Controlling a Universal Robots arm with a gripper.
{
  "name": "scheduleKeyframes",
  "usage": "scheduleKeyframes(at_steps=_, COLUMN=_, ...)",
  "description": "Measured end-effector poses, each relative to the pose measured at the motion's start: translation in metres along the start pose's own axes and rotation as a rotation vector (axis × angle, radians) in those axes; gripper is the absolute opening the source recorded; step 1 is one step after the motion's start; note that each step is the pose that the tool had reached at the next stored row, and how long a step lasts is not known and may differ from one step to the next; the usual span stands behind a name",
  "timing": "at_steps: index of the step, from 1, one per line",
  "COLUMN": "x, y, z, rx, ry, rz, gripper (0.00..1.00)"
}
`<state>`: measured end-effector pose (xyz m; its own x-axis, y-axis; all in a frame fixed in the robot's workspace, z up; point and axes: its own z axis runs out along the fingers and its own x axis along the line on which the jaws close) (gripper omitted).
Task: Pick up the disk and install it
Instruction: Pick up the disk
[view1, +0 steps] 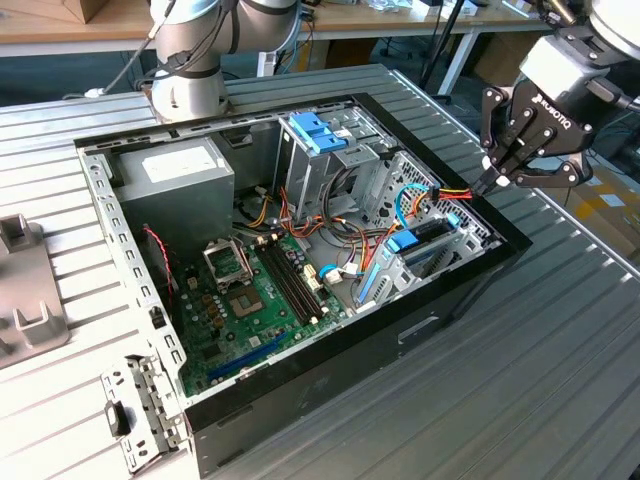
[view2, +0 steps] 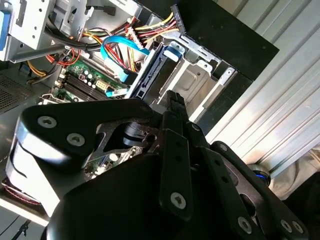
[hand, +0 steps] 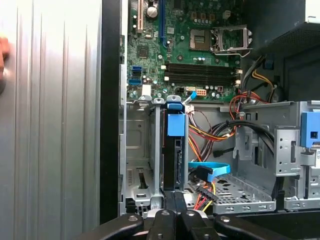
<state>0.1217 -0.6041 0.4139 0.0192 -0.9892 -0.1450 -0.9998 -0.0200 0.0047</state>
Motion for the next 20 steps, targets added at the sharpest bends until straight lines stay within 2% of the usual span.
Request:
scheduleKeyframes(at_steps=3, x=0.0016, y=-0.0016, z=0.0022, rx=0.0000, ry=-0.0001, rz=0.000, gripper=0.11)
scheduleKeyframes(at_steps=6, x=0.0033, y=-0.0061, z=0.0056, rx=0.0000, ry=-0.0002, rz=0.000, gripper=0.11)
scheduleKeyframes(at_steps=9, x=0.0037, y=-0.0123, z=0.0077, rx=0.0000, ry=-0.0001, rz=0.000, gripper=0.11)
scheduleKeyframes(at_steps=11, x=0.0041, y=-0.0198, z=0.0092, rx=0.0000, ry=0.0001, rz=0.000, gripper=0.11)
scheduleKeyframes(at_steps=17, x=0.0047, y=-0.0357, z=0.0113, rx=0.0000, ry=0.0017, rz=0.000, gripper=0.11)
scheduleKeyframes(at_steps=20, x=0.0049, y=-0.0383, z=0.0126, rx=-0.0001, ry=0.0018, rz=0.000, gripper=0.11)
